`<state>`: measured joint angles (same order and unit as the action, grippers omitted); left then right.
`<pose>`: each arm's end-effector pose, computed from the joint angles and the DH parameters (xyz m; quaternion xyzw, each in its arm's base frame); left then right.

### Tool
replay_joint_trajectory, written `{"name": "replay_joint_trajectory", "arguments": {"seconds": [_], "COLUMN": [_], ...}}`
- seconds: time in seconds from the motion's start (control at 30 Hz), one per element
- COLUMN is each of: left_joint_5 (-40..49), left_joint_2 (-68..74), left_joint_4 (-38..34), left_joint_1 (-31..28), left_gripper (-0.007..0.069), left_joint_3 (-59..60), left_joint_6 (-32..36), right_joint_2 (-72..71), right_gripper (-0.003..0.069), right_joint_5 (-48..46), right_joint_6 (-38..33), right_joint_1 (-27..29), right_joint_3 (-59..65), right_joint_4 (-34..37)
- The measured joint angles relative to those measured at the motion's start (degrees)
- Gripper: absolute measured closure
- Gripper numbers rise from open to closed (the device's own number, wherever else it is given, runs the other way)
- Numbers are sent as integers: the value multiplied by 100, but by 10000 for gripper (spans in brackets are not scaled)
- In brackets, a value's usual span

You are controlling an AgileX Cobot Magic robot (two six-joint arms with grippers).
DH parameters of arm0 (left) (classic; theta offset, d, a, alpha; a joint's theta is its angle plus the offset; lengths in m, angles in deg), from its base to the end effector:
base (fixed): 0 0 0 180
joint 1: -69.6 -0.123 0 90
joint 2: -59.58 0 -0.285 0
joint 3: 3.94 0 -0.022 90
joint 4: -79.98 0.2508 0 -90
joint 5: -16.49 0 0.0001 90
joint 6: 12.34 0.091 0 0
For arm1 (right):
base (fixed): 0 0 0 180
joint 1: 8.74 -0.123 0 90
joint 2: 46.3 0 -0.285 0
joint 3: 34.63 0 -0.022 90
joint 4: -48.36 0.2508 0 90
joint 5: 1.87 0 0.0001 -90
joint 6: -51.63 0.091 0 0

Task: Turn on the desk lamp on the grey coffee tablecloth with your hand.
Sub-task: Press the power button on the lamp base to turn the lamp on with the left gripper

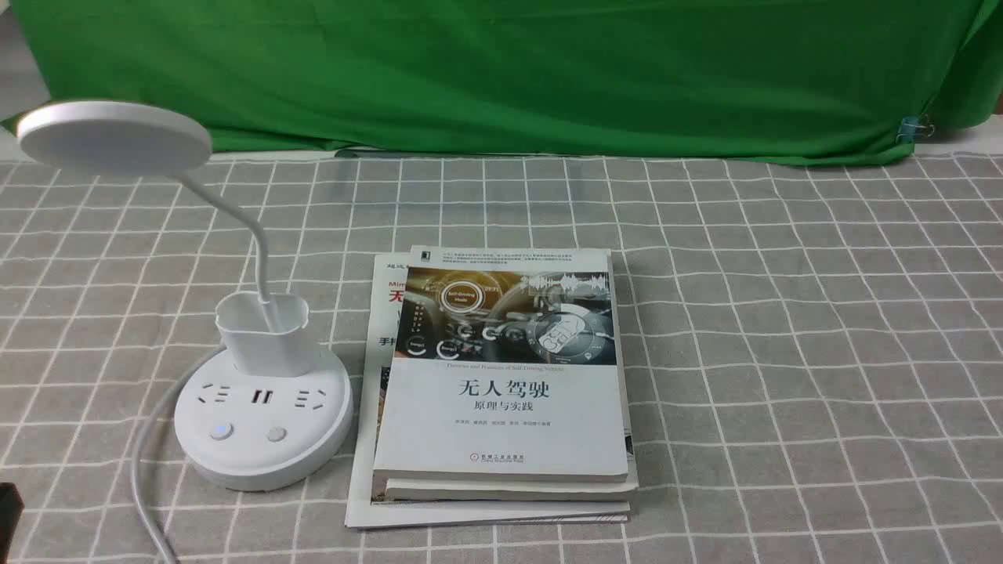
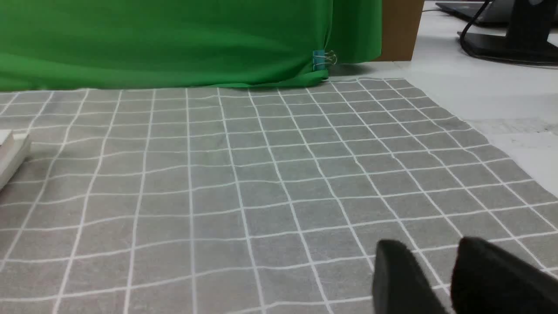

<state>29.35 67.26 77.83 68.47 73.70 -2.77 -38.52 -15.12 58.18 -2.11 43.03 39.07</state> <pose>0.0558 0.0003 0.1904 0.0445 0.7544 0.0460 0.6533 0.0550 -0.0098 0.1899 0.0394 0.7566 -0.0659 0.6493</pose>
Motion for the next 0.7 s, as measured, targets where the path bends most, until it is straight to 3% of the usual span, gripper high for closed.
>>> {"name": "replay_joint_trajectory", "arguments": {"seconds": [0.7], "left_joint_5": [0], "left_joint_2": [0], "left_joint_4": [456], "left_joint_1": [0], "left_gripper": [604], "left_joint_3": [0], "left_joint_6": [0], "right_joint_2": [0], "right_gripper": [414], "right_joint_5": [0], "right_joint_6": [0], "right_joint_1": [0], "right_joint_3": [0], "right_joint_4": [0]}}
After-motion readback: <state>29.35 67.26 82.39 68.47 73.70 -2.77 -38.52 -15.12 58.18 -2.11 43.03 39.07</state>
